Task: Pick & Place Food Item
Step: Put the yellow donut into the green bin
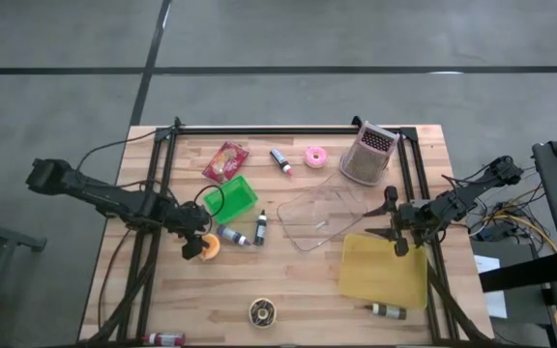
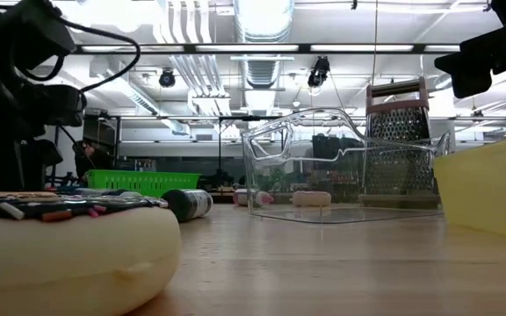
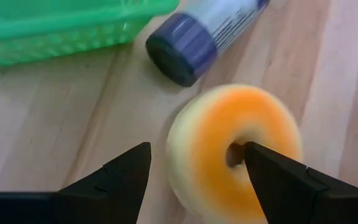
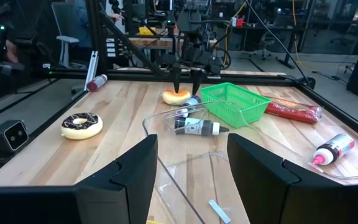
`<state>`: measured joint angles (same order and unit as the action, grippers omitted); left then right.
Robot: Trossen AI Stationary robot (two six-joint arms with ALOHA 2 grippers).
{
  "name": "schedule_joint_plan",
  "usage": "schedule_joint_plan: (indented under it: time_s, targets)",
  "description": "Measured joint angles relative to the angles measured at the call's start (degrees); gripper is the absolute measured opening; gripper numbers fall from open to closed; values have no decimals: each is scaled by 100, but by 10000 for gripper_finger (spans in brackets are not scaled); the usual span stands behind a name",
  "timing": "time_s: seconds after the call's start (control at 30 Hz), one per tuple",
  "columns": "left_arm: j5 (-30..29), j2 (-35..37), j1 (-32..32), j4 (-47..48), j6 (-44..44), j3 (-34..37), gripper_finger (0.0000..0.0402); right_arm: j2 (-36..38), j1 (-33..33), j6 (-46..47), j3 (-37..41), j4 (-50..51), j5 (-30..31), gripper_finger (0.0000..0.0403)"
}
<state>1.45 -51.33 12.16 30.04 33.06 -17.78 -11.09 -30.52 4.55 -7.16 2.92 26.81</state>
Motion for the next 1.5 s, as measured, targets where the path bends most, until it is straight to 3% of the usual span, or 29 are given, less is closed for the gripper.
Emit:
schedule_joint_plan:
  time_s: [0.37, 0.5, 0.7, 0.77, 0.97, 1.1, 1.5]
  targets:
    - [-2, -730, 2, -535, 0, -6, 238, 0, 0, 41, 11, 0, 2, 192]
    - [-45, -918, 4, -585, -4, -20, 181, 0, 0, 112, 21, 12, 1, 192]
    - [14, -925, 2, -602, -74, -19, 41, 2, 1, 111, 44, 17, 4, 192]
    - [103, -904, 2, -584, -110, -35, 16, 0, 2, 110, 44, 15, 7, 192]
    - [631, -818, 138, -511, -103, -123, 6, 0, 2, 138, 44, 13, 9, 192]
    - [606, -774, 329, -505, -105, -323, 4, 0, 2, 149, 53, 9, 11, 192]
    - [-1038, -689, 612, -650, -822, -1121, 4, 0, 2, 147, 81, -11, 13, 192]
